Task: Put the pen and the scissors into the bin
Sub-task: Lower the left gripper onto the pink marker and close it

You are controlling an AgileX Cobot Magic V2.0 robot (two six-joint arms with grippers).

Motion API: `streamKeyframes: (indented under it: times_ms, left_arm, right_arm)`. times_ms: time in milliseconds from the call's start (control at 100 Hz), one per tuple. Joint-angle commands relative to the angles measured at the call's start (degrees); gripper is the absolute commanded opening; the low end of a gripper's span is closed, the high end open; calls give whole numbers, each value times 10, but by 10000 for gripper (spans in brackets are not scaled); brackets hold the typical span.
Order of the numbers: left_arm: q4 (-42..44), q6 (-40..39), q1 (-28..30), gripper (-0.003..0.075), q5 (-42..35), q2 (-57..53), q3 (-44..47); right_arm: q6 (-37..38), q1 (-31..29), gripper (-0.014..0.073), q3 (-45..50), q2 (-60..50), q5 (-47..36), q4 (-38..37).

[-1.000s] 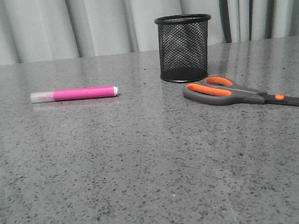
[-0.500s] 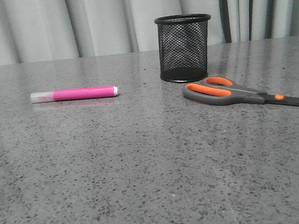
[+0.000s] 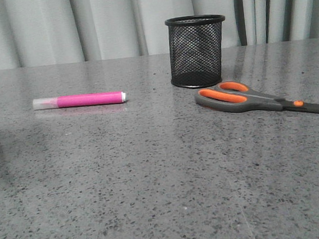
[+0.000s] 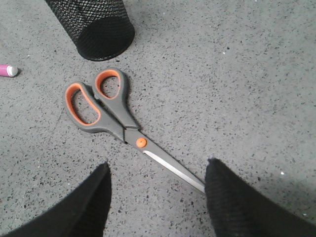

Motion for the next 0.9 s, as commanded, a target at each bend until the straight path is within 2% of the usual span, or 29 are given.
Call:
streamKeyframes:
  times_ms: [0, 60, 200, 330, 550, 890]
  left_arm:
    - [-31, 89, -25, 368, 16, 51, -60]
    - [-23, 142, -43, 368, 22, 91, -92]
    - [-5, 207, -75, 368, 26, 190, -167]
    - [24, 211, -85, 368, 36, 273, -236]
    - [59, 250, -85, 368, 159, 375, -343]
    - [82, 250, -85, 368, 157, 436, -390]
  right_arm:
    - [-11, -3, 380, -21, 1, -27, 6]
    - [-12, -3, 380, -21, 1, -27, 6]
    - [-15, -3, 380, -21, 1, -24, 6]
    - [-16, -3, 380, -21, 1, -19, 6]
    - [-16, -3, 379, -21, 1, -18, 6]
    - [-17, -3, 380, -21, 1, -12, 6]
